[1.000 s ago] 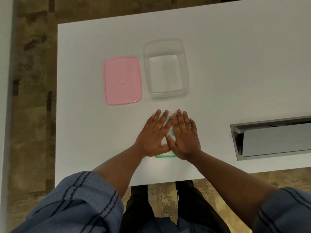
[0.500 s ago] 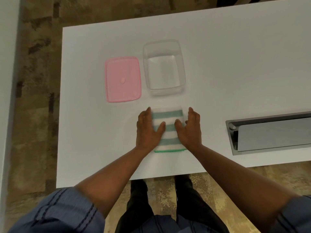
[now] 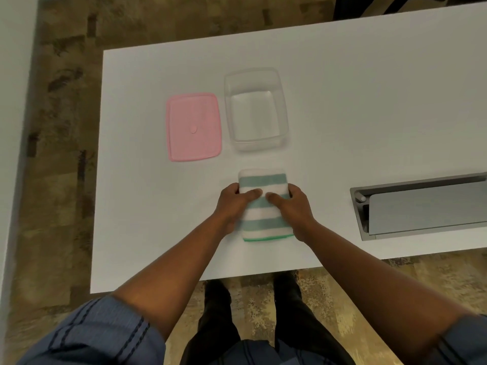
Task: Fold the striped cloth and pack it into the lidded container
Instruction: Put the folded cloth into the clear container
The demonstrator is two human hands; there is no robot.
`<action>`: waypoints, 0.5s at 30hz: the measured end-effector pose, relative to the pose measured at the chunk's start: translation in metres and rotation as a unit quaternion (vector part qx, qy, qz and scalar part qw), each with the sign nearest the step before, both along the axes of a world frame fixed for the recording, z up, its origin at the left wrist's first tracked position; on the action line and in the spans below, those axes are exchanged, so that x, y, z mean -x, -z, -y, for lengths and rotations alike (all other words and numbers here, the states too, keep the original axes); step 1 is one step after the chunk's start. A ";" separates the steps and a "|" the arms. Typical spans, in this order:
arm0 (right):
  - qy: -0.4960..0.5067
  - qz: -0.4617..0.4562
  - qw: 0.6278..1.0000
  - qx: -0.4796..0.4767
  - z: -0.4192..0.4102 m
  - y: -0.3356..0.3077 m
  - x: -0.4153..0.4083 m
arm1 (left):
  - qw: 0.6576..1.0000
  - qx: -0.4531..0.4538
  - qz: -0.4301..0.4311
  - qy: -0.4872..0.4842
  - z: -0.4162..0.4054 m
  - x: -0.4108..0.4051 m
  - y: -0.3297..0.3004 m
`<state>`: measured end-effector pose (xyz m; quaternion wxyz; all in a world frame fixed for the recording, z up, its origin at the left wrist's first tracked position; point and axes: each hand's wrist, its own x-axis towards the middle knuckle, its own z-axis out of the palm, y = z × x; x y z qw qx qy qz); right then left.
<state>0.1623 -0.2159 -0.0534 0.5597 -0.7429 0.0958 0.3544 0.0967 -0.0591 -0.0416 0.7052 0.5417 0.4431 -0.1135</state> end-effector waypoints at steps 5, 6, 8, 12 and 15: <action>-0.016 -0.035 0.996 -0.086 -0.002 -0.006 -0.009 | 0.989 0.121 0.081 0.002 -0.011 0.000 -0.003; -0.021 -0.041 0.993 -0.105 -0.002 -0.007 -0.011 | 0.987 0.129 0.096 0.006 -0.013 0.000 -0.004; -0.022 -0.051 0.988 -0.144 -0.001 -0.011 -0.018 | 0.984 0.133 0.122 0.011 -0.019 -0.004 -0.009; 0.003 -0.005 0.982 -0.187 -0.010 -0.032 -0.046 | 0.978 0.095 0.185 0.010 -0.035 -0.030 -0.030; 0.004 0.069 0.979 -0.191 -0.032 -0.060 -0.083 | 0.974 0.027 0.225 0.002 -0.052 -0.068 -0.054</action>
